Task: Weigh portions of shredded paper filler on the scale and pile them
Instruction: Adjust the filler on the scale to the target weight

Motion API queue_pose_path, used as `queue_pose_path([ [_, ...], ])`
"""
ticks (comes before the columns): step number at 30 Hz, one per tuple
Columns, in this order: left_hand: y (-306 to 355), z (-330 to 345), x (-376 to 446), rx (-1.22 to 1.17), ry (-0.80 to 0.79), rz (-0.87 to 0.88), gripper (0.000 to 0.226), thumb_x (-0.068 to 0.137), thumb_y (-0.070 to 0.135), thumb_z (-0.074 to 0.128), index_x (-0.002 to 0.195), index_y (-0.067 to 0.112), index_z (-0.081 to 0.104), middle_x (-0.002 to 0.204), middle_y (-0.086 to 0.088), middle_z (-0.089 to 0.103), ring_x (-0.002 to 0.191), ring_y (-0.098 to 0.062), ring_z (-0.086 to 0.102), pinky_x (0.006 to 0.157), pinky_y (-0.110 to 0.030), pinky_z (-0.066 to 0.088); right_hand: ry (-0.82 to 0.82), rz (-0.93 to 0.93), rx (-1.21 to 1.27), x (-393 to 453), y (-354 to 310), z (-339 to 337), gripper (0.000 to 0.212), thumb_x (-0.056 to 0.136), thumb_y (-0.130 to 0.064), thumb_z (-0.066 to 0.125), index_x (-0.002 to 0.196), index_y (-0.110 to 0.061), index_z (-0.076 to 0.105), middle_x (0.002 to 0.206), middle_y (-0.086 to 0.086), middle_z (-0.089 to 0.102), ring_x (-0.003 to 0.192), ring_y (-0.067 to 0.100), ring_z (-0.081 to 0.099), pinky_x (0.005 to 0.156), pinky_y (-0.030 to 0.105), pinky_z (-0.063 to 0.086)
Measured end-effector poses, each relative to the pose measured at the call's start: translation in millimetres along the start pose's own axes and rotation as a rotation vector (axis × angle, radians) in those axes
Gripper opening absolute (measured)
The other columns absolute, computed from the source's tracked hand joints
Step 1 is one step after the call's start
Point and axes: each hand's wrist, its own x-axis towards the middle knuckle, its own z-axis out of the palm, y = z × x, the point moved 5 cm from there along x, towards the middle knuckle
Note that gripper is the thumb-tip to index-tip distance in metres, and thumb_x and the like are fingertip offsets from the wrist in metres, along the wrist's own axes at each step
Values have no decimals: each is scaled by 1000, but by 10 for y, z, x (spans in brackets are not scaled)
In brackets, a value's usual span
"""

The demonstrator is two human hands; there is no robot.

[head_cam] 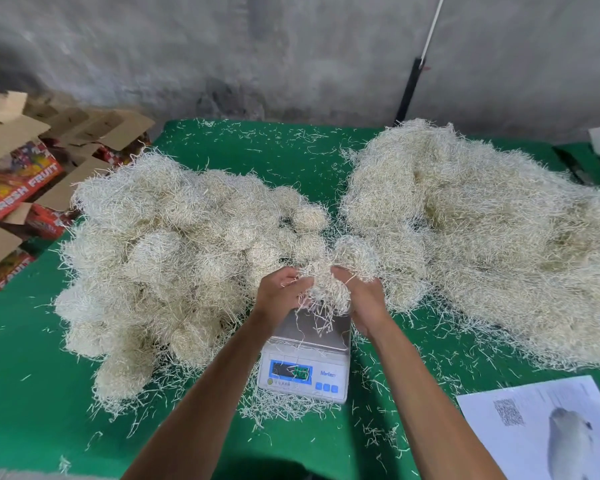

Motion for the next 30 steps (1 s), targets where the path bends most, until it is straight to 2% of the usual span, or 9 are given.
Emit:
queue_pose_path([
  [6, 13, -334, 13, -16, 102, 16, 28, 93, 16, 71, 117, 2, 69, 111, -17, 71, 89, -9, 71, 68, -16, 56, 146, -1, 199, 60, -115, -359, 159, 41, -45, 102, 163, -9, 7, 161, 23, 33, 145, 42, 39, 119, 65, 30],
  [9, 13, -437, 2, -121, 96, 19, 40, 103, 19, 54, 142, 10, 48, 140, -20, 55, 110, -26, 68, 94, -40, 58, 255, 38, 111, 21, -137, -552, 140, 64, -42, 92, 164, -16, -2, 137, 22, 46, 86, 22, 55, 82, 43, 56],
  [14, 73, -182, -32, -157, 65, 75, 56, 105, 16, 44, 155, 17, 19, 138, -10, 51, 88, -15, 75, 90, -39, 59, 220, 100, 58, -3, -30, -506, 126, 76, -40, 86, 164, -11, 2, 102, 14, 58, 35, -3, 42, 39, 20, 45],
  [16, 53, -128, -6, -81, 70, 17, 53, 103, 20, 44, 151, 2, 35, 137, -21, 53, 81, -13, 69, 101, -41, 53, 201, 113, 109, 1, 20, -477, 119, 78, -39, 85, 164, -10, 9, 106, 17, 58, 62, -3, 67, 56, 28, 60],
  [18, 83, -76, -34, 79, 57, 40, 53, 95, 37, 49, 138, 6, 49, 124, -16, 61, 82, -19, 64, 99, -44, 54, 229, 120, 166, 25, 25, -514, 106, 81, -36, 84, 162, -9, 21, 122, 28, 62, 105, 30, 72, 98, 42, 57],
  [22, 12, 49, -94, 556, -180, 145, 48, 84, 60, 69, 118, 28, 59, 83, 4, 73, 61, -4, 69, 50, -15, 52, 255, 75, 255, 90, -163, -639, 90, 86, -29, 79, 156, -1, 29, 133, 26, 62, 90, 29, 68, 87, 41, 59],
  [25, -121, -47, -28, 630, -43, 97, 15, 94, 33, 68, 102, 21, 71, 84, 3, 73, 58, -7, 69, 51, -20, 56, 318, 52, 214, 107, -317, -733, 105, 88, -37, 77, 162, -3, 12, 142, 35, 53, 59, 18, 49, 65, 30, 57],
  [28, -200, -175, 55, 387, 175, -72, 32, 103, 22, 52, 72, 18, 60, 56, 6, 58, 37, 2, 49, 43, -27, 42, 359, 47, 256, 135, -341, -849, 112, 83, -35, 80, 164, -7, 8, 168, 23, 14, 130, 34, 51, 103, 54, 49],
  [30, -265, -176, 89, 137, 197, -268, 22, 105, 18, 46, 104, 9, 66, 75, -3, 61, 49, 0, 57, 49, -22, 43, 362, 62, 261, 130, -316, -869, 110, 84, -37, 79, 164, -7, 9, 168, 19, 16, 139, 32, 40, 108, 52, 45],
])
